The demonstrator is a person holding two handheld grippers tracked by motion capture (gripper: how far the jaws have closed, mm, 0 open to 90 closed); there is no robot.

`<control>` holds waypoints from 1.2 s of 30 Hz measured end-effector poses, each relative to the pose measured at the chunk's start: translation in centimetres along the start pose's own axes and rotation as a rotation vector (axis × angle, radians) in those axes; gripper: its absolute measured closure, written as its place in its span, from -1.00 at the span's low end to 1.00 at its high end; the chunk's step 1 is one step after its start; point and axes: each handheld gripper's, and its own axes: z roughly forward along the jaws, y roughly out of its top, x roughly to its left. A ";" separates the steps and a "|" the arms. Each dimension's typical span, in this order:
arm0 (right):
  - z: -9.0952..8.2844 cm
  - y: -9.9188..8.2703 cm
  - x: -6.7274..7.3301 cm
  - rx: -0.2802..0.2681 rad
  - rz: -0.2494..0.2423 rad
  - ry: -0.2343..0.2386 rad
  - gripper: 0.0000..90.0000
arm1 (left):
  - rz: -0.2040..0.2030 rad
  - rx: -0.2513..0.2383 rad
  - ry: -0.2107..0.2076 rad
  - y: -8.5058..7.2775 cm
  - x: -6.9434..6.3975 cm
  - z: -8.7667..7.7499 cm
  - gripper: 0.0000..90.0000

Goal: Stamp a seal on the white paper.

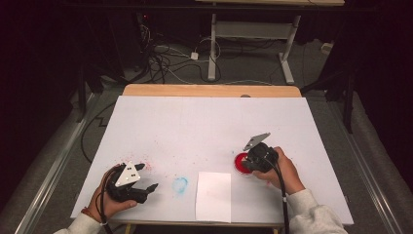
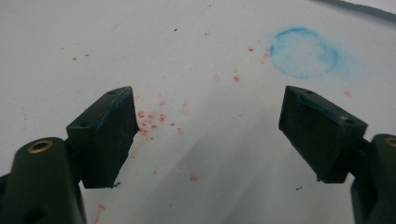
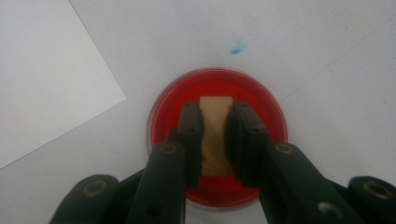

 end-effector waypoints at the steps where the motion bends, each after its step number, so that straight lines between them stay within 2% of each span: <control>1: 0.0 0.0 0.1 -0.002 -0.005 -0.008 0.70 | 0.001 -0.001 -0.001 0.0 -0.1 0.0 -0.58; 16: -0.3 -0.1 0.1 -0.017 0.002 -0.010 0.70 | 0.014 0.007 0.000 0.0 -0.2 -0.1 -0.59; 23: -1.8 0.3 0.3 -0.095 0.000 -0.020 0.70 | 0.015 0.012 0.001 0.0 -0.2 0.0 -0.59; 24: -2.1 0.3 0.3 -0.102 0.004 -0.034 0.70 | 0.013 0.012 0.000 -0.1 -0.2 0.0 -0.59; 36: -4.8 0.7 0.5 -0.203 0.006 -0.024 0.70 | 0.015 0.019 0.000 0.0 -0.2 0.1 -0.59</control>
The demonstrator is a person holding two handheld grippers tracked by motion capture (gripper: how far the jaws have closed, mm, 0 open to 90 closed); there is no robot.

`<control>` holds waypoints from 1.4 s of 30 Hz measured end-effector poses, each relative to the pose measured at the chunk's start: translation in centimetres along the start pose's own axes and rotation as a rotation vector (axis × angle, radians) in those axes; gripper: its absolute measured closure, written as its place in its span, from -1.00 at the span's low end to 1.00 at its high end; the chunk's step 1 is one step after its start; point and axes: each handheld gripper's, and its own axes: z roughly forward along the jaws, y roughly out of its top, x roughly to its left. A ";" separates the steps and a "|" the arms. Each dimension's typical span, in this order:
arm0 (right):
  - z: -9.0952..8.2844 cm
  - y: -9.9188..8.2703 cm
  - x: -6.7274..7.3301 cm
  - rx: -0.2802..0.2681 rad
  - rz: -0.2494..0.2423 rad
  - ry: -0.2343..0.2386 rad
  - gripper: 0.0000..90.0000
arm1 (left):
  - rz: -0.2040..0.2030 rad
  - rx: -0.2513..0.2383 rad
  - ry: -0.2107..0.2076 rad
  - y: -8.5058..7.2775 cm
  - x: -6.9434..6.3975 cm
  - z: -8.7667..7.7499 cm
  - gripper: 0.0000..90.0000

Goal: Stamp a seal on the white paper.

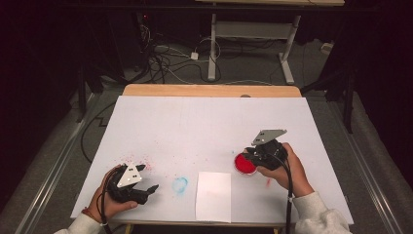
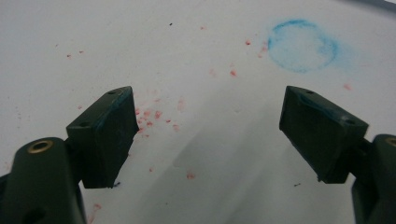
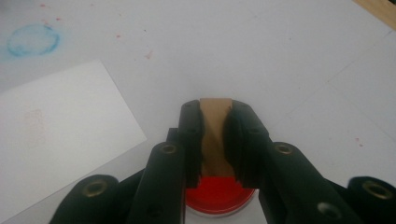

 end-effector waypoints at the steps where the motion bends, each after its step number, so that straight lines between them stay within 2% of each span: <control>1: -0.2 0.1 0.1 -0.008 0.003 -0.006 0.70 | 0.001 0.001 0.000 0.0 0.0 0.0 -0.59; 25: -2.7 0.8 2.1 -0.087 -0.040 0.018 0.70 | 0.007 0.011 0.006 0.0 -0.1 0.1 -0.59; 30: -2.7 0.9 3.0 -0.092 -0.057 0.041 0.70 | 0.009 0.016 0.005 0.0 -0.1 0.1 -0.59; 37: -2.1 1.2 4.8 -0.072 -0.111 0.084 0.70 | 0.008 0.017 0.004 0.0 -0.1 0.1 -0.59; 42: -2.0 1.2 5.8 -0.066 -0.133 0.097 0.70 | 0.006 0.012 0.003 0.0 -0.1 0.1 -0.59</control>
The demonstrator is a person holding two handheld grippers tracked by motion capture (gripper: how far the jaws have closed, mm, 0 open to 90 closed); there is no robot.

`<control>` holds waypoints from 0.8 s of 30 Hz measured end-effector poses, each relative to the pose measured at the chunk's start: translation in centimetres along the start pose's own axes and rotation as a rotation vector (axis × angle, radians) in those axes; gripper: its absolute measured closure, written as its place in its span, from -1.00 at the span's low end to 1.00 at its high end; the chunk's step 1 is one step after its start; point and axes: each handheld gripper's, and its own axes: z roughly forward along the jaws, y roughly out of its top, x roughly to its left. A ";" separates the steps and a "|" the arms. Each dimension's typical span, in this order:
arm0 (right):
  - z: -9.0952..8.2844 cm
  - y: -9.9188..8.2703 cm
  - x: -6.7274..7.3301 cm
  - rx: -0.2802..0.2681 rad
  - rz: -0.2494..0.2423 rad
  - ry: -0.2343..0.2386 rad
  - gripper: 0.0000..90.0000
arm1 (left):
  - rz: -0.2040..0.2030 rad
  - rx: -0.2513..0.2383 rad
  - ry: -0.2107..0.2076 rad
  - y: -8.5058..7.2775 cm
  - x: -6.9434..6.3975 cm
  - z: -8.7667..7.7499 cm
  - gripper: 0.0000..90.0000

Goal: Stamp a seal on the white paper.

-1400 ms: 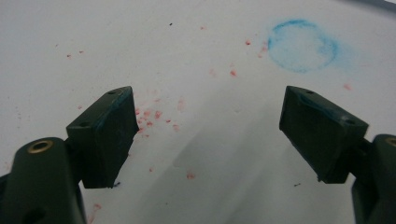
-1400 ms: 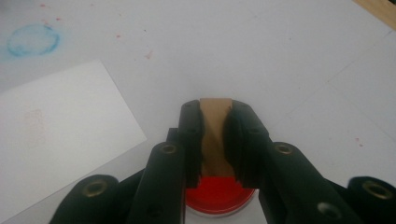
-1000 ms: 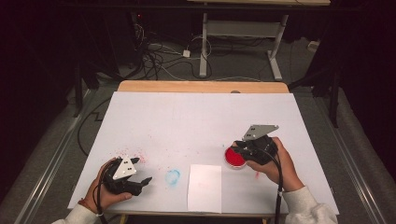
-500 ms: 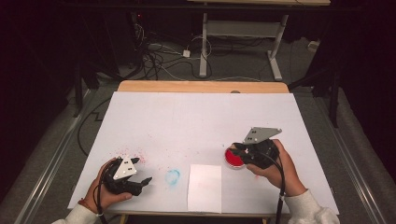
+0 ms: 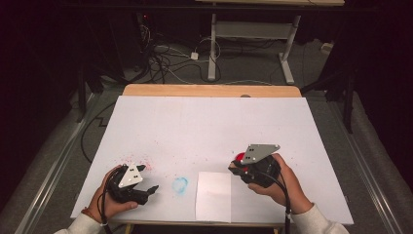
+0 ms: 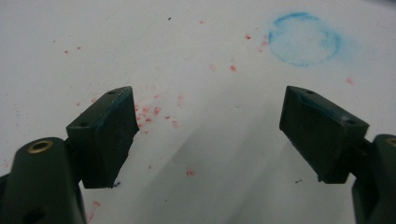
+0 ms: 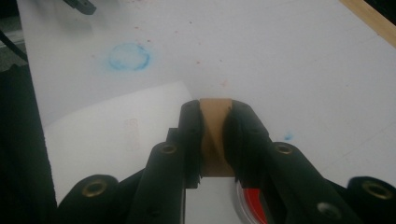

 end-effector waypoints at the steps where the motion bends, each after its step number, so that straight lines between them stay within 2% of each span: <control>1: 0.0 0.0 0.2 0.003 -0.002 0.004 0.70 | 0.001 0.000 0.000 0.0 0.0 0.0 -0.59; 8: 1.0 0.1 1.2 0.020 -0.024 0.033 0.70 | -0.005 -0.005 0.009 0.0 0.0 0.0 -0.59; 10: 1.5 0.1 1.5 0.040 -0.033 0.040 0.70 | -0.003 -0.002 0.008 0.0 0.0 0.0 -0.59; 19: 4.3 -0.2 2.9 0.100 -0.067 0.085 0.70 | 0.001 0.002 0.002 0.0 0.0 0.1 -0.59; 24: 5.7 -0.4 3.6 0.134 -0.070 0.096 0.70 | 0.003 0.007 0.000 0.0 0.0 0.1 -0.59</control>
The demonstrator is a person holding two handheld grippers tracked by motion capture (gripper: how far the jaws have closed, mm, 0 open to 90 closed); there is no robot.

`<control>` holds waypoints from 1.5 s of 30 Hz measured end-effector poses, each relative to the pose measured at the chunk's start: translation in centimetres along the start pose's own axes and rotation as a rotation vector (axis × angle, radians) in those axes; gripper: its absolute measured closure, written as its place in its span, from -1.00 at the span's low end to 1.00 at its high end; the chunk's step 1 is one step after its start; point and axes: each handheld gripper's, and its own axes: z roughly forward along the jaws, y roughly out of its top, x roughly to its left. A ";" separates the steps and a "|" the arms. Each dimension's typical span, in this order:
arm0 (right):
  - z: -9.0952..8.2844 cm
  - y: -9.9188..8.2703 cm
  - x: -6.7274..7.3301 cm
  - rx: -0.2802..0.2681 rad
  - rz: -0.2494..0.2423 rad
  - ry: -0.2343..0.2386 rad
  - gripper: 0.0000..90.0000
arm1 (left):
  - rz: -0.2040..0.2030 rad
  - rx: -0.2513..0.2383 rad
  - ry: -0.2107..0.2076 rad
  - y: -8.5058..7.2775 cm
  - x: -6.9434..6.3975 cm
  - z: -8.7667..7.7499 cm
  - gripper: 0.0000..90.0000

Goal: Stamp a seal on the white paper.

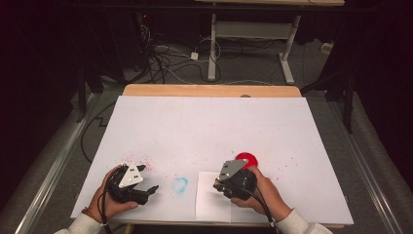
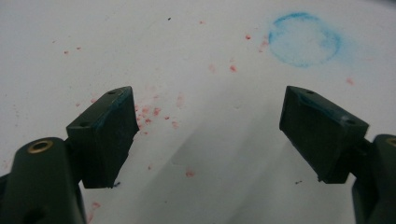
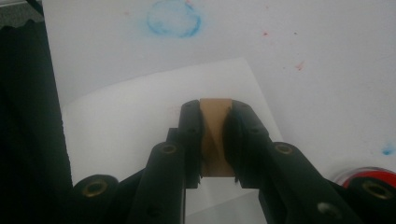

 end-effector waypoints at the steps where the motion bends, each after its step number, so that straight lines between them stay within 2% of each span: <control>1: 0.3 0.0 0.1 0.005 -0.003 0.008 0.70 | 0.000 0.000 -0.001 0.0 0.0 0.0 -0.59; 6: 1.5 -0.1 0.4 0.040 -0.015 0.023 0.70 | 0.001 0.000 0.000 0.0 0.0 0.0 -0.59; 10: 2.6 -0.4 0.3 0.074 -0.009 0.033 0.70 | 0.003 0.004 -0.002 0.0 0.0 0.1 -0.59; 12: 2.9 -0.5 0.2 0.072 0.004 0.039 0.70 | 0.002 0.003 -0.002 0.0 0.0 0.1 -0.59; 15: 2.9 -0.6 -0.1 0.076 0.008 0.056 0.70 | 0.001 0.005 -0.002 0.0 0.0 0.1 -0.59; 31: 3.1 -0.8 -0.2 0.068 0.013 0.066 0.70 | 0.001 0.005 -0.001 0.0 -0.1 0.1 -0.59; 42: 3.1 -0.9 -0.1 0.064 0.010 0.061 0.70 | 0.005 0.005 -0.001 0.1 -0.1 0.0 -0.59; 45: 3.1 -0.8 0.1 0.072 -0.003 0.046 0.70 | 0.004 0.003 0.001 0.0 -0.1 0.0 -0.59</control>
